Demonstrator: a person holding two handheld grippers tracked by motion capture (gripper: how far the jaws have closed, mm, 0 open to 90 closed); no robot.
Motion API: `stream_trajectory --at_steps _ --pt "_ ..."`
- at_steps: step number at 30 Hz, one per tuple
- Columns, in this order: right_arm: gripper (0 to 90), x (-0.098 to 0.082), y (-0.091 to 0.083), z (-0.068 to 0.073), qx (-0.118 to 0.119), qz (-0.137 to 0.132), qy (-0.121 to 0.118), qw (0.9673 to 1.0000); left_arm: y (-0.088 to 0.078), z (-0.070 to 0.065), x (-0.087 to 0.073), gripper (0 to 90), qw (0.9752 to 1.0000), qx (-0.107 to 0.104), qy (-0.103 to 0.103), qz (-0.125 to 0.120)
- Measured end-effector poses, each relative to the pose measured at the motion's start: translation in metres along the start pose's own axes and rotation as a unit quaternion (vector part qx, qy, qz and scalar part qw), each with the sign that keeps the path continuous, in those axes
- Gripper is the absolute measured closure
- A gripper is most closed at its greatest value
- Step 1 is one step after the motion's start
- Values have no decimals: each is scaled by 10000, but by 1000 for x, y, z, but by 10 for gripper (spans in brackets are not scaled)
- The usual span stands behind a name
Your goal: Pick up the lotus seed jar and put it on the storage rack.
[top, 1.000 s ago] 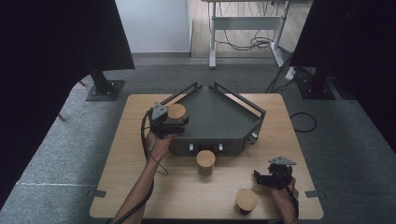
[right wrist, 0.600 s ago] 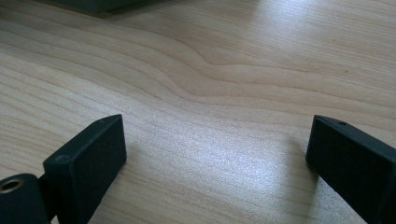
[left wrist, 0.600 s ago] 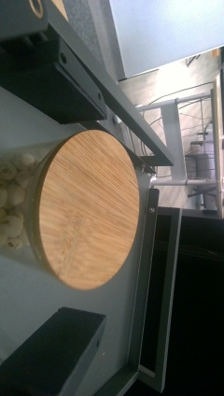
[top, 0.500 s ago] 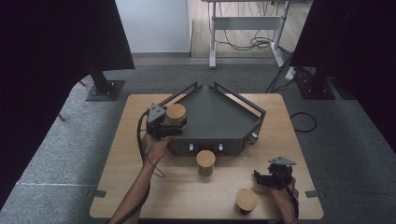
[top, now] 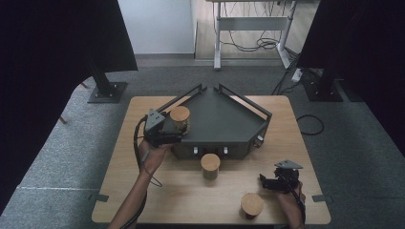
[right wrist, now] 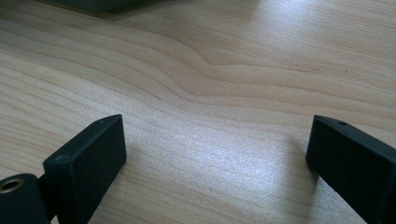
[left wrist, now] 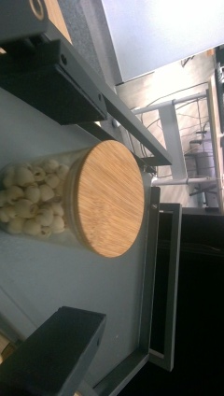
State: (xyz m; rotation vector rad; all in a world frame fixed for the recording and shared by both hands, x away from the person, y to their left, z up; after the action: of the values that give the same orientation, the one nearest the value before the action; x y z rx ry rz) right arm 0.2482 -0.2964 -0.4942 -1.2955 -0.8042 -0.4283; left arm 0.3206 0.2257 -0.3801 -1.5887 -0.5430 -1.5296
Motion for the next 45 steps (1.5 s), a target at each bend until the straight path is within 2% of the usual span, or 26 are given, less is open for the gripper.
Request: stream_trajectory --at_steps 17,24,45 --pt "43 0 0 0 -1 3 -8 10000 -25 -1 -11 48 9999 -88 -2 86" --pt "43 0 0 0 -2 4 -4 10000 -37 -2 -15 49 9999 -140 -79 38" --pt "43 0 0 0 -2 4 -5 10000 -67 -5 -28 49 9997 -191 -122 18"
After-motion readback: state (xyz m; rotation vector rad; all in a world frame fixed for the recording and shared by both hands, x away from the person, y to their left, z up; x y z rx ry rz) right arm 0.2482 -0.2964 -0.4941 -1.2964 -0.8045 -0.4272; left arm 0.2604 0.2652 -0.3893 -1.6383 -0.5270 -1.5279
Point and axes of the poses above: each handheld gripper's, and its own axes: y roughly forward along the jaws, x roughly out of its top, z roughly to its left, the point moved 4 cm from there along y, roughly forward along the jaws, and after that the axes turned 4 degrees about y, right-handed, at the moved point
